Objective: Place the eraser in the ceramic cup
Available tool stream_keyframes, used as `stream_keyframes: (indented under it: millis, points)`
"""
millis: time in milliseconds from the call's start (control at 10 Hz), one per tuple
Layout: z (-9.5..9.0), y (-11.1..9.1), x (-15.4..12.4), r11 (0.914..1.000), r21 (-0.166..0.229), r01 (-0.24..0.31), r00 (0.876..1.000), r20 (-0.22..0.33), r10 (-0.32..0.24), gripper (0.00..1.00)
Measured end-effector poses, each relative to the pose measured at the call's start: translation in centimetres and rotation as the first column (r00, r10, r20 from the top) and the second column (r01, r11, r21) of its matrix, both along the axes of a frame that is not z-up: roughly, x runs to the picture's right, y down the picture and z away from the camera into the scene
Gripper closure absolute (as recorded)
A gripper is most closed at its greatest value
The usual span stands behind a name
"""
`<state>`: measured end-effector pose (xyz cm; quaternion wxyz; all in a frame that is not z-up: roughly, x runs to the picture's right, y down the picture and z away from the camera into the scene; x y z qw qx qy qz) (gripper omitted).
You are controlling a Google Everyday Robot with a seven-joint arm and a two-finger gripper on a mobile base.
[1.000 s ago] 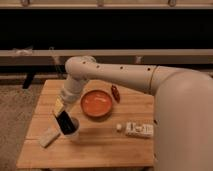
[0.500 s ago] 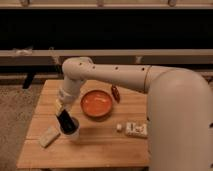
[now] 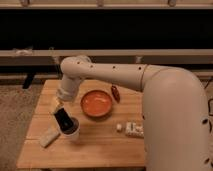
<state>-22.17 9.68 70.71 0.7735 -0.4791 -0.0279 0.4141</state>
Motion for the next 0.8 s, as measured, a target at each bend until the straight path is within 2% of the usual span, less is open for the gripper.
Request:
stream_keyframes:
  millis: [600,800]
  points:
    - [-0.8,-0.7,1.1,0.9995,0.021,-0.024,1.000,-0.001,0.024,0.20]
    - [-1.3,0.2,0.1,0.9969,0.070,0.035,0.999,-0.016,-0.034,0.20]
